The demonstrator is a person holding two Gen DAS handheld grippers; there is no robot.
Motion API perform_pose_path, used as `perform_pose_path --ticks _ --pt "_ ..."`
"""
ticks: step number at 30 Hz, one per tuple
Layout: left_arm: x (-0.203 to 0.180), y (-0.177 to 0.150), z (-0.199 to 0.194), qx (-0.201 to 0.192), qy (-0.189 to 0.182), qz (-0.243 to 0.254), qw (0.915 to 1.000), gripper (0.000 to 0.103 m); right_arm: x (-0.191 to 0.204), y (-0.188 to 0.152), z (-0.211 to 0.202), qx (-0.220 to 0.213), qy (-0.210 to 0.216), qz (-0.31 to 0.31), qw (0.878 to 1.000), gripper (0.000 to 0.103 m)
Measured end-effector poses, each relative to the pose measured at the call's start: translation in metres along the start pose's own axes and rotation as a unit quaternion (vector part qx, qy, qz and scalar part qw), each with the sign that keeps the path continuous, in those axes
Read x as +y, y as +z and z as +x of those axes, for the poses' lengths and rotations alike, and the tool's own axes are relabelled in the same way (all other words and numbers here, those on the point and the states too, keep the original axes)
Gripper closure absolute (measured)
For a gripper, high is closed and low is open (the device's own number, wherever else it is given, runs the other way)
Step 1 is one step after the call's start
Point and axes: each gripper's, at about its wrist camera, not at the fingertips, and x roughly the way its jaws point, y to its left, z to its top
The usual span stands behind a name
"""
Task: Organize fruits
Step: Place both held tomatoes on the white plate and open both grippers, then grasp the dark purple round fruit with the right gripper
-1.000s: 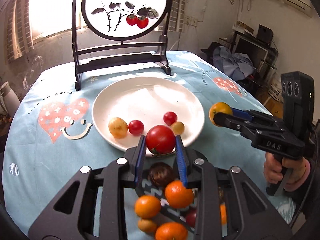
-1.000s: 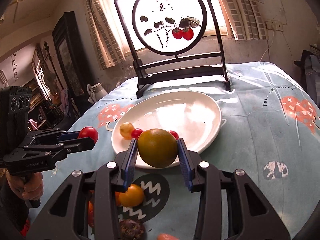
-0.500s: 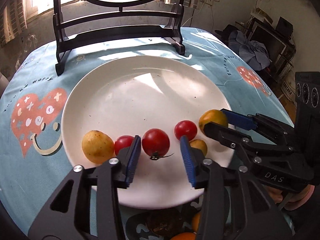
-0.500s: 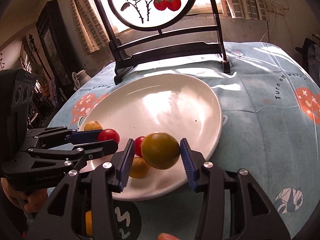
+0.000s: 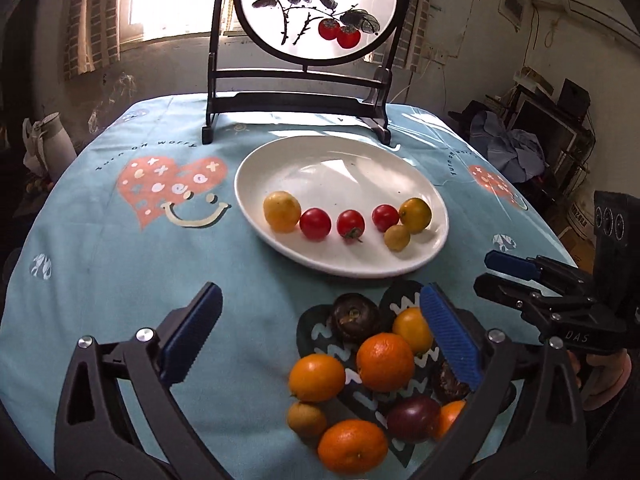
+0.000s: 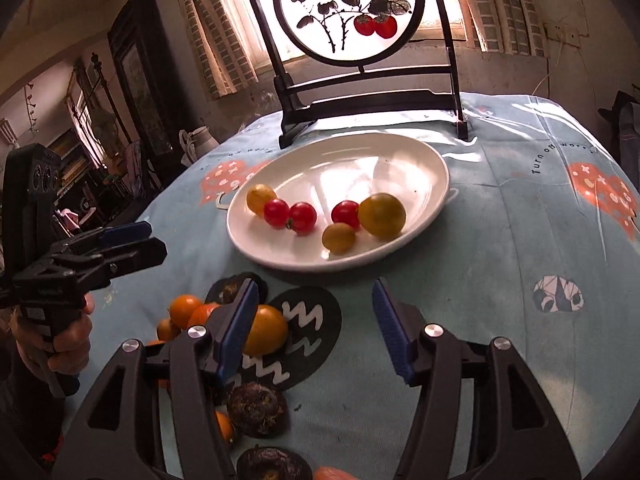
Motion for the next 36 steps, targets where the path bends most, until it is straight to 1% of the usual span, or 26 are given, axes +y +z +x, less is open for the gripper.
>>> perform_pose_path --ticks 1,3,6,8,10,11,14,17,20,24,31,32,34,36 --pt "0.004 -0.008 -0.002 0.003 0.005 -0.005 1.0 0.002 0.003 -0.008 -0.002 0.006 -0.001 -0.006 1.0 0.043" --pt "0.014 -0.022 -0.006 0.013 0.012 -0.02 0.9996 0.002 0.006 -0.022 -0.007 0.022 0.018 -0.008 1.0 0.043" --pt "0.027 -0.033 -0.014 0.017 0.016 -0.044 0.9988 0.002 0.014 -0.037 -0.013 0.045 0.03 -0.028 0.998 0.043" --pt "0.031 -0.037 -0.019 0.009 0.029 -0.045 0.9985 0.002 0.022 -0.046 -0.015 0.06 0.034 -0.05 0.996 0.043" --pt "0.033 -0.04 -0.02 0.008 0.048 -0.041 0.998 0.002 0.029 -0.053 -0.016 0.071 0.035 -0.068 0.995 0.043" --pt "0.033 -0.042 -0.02 0.009 0.05 -0.039 0.9979 0.002 0.032 -0.056 -0.017 0.076 0.032 -0.077 0.994 0.043" --pt "0.033 -0.044 -0.02 0.015 0.05 -0.037 0.998 0.002 0.036 -0.061 -0.02 0.081 0.027 -0.091 0.992 0.043" --pt "0.032 -0.046 -0.021 0.014 0.056 -0.03 0.9979 0.002 0.037 -0.067 -0.022 0.089 0.025 -0.103 0.99 0.043" --pt "0.034 -0.048 -0.023 0.013 0.059 -0.03 0.9977 0.002 0.037 -0.074 -0.019 0.105 0.015 -0.11 0.988 0.043" --pt "0.037 -0.049 -0.025 0.013 0.058 -0.037 0.9975 0.002 0.038 -0.075 -0.021 0.104 0.011 -0.114 0.988 0.043" --pt "0.042 -0.052 -0.023 0.017 0.059 -0.044 0.9971 0.002 0.038 -0.077 -0.014 0.123 0.001 -0.117 0.985 0.043" --pt "0.042 -0.052 -0.024 0.017 0.059 -0.044 0.9971 0.002 0.039 -0.078 -0.013 0.127 -0.001 -0.119 0.985 0.044" --pt "0.042 -0.052 -0.024 0.015 0.061 -0.043 0.9971 0.002 0.041 -0.079 -0.011 0.133 -0.004 -0.125 0.983 0.052" --pt "0.042 -0.053 -0.025 0.015 0.063 -0.045 0.9969 0.002 0.041 -0.079 -0.01 0.132 -0.008 -0.125 0.983 0.056"
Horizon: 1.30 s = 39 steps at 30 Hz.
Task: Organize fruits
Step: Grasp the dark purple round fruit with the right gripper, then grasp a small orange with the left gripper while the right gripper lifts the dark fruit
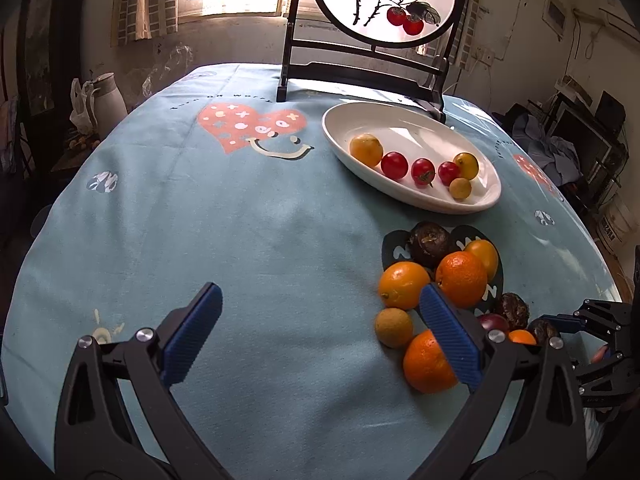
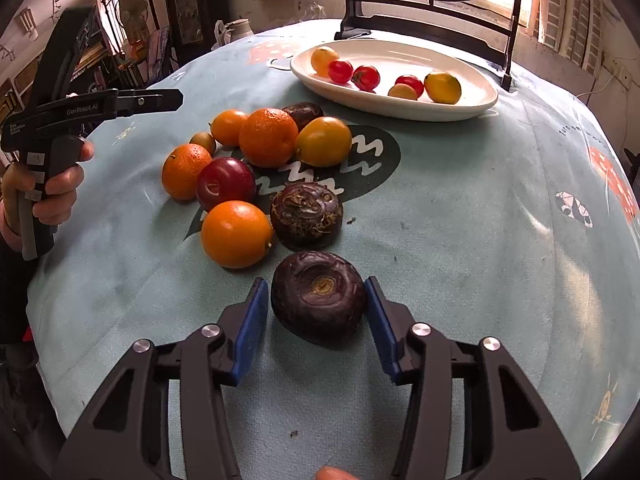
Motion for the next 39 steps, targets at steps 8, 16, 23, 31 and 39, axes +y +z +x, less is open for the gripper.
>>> perform_pose_path --ticks 8,16,23,31,39 --pt "-0.005 -0.003 -0.002 0.01 -0.033 0.026 0.9991 0.002 -0.012 -0.001 -0.006 -0.017 0.016 0.03 0.999 0.058" --pt "-0.051 -0.028 -0.018 0.007 -0.106 0.18 0.978 0.028 -0.027 -0.001 -0.006 -0.015 0.012 0.073 0.997 0.058" --pt "-0.072 -0.043 -0.009 0.03 -0.111 0.241 0.9636 0.045 -0.027 -0.002 -0.006 -0.014 0.01 0.071 0.997 0.058" --pt "-0.076 -0.047 0.002 0.041 -0.085 0.246 0.9647 0.045 -0.026 -0.002 -0.005 -0.014 0.009 0.07 0.997 0.058" --pt "-0.075 -0.045 0.006 0.045 -0.085 0.239 0.9663 0.056 -0.026 -0.002 -0.005 -0.013 0.009 0.07 0.997 0.058"
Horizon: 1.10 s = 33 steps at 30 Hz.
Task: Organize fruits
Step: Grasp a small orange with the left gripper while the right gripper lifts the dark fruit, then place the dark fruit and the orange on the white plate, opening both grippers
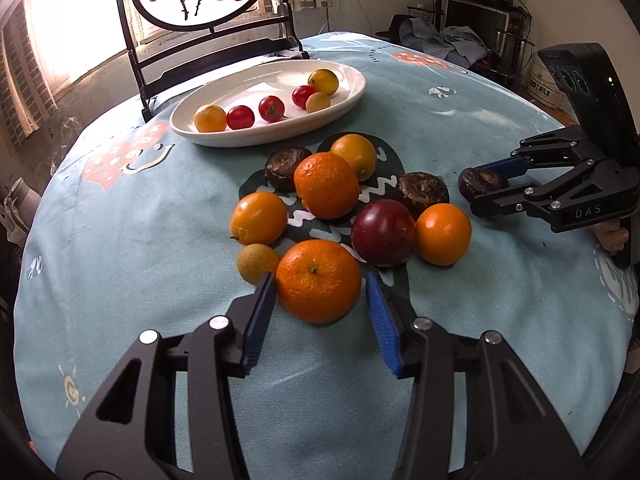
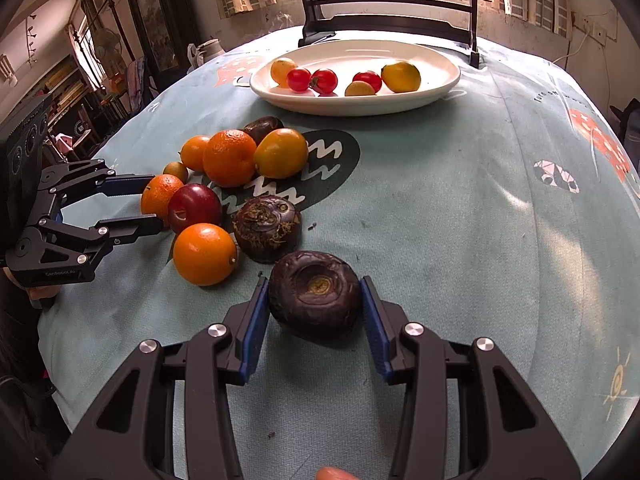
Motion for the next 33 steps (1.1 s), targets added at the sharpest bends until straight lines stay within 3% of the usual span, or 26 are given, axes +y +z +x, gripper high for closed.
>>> perform_pose_path --ticks 5,15,22,30,33 --pt "0.0 0.002 0.008 0.015 0.005 -0.002 0.9999 0.057 0.0 0.0 0.0 0.0 0.0 0.0 1.0 0.058" --pt "0.002 0.001 0.003 0.005 0.004 -0.014 0.9999 0.059 -0.001 0.0 -0.004 -0.013 0.004 0.001 1.0 0.058" --pt "0.013 0.015 -0.008 -0.014 0.013 -0.034 0.9992 0.059 0.011 0.024 -0.023 -0.064 0.081 -0.013 0.995 0.058" --pt "0.041 0.062 -0.013 -0.037 0.06 -0.048 0.9964 0.059 -0.012 0.081 -0.029 -0.151 0.036 0.032 0.987 0.058" --pt "0.05 0.088 -0.001 -0.047 0.087 -0.052 0.9937 0.059 -0.027 0.1 -0.017 -0.161 0.025 0.052 0.985 0.058"
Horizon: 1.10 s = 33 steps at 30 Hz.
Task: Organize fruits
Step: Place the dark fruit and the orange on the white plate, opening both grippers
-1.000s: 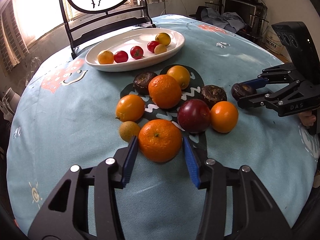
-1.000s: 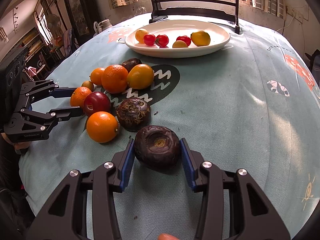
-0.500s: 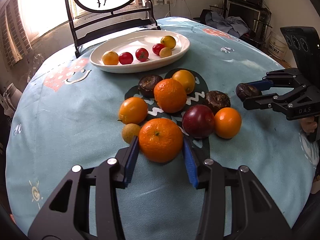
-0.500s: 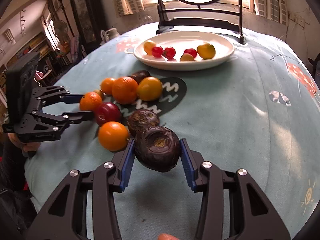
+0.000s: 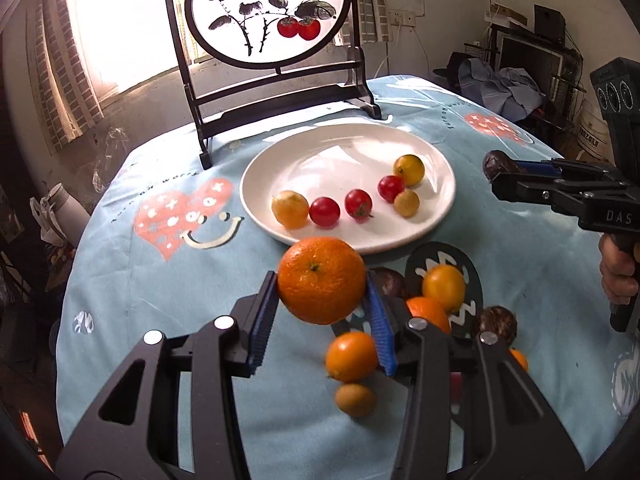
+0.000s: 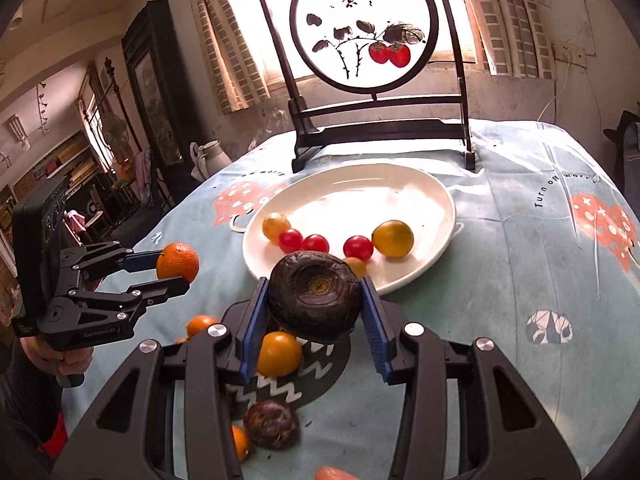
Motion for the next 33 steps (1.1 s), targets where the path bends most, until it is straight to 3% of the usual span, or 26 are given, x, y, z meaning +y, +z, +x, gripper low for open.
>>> perform_pose_path --ticks 7,14,15,17,26,33 --pt "0.013 0.061 0.066 0.012 0.009 -0.037 0.9992 0.059 -0.019 0.022 0.05 0.011 -0.033 0.021 0.999 0.058" --pt "0.016 0.073 0.113 0.041 0.015 -0.052 0.9977 0.057 -0.026 0.023 0.082 0.037 -0.046 0.008 0.998 0.057" --pt "0.016 0.073 0.113 0.038 0.019 -0.05 0.9979 0.053 -0.026 0.023 0.083 0.039 -0.047 0.005 0.998 0.056" --pt "0.015 0.072 0.104 0.027 0.028 -0.049 0.998 0.028 -0.025 0.024 0.082 0.038 -0.044 0.003 0.998 0.05" --pt "0.009 0.042 0.033 -0.006 0.068 -0.032 0.9972 0.008 0.008 0.016 0.028 -0.01 -0.023 -0.02 0.999 0.044" --pt "0.014 -0.013 0.01 -0.001 0.064 -0.092 0.9937 0.005 0.045 -0.023 -0.001 -0.032 -0.024 -0.067 0.997 0.044"
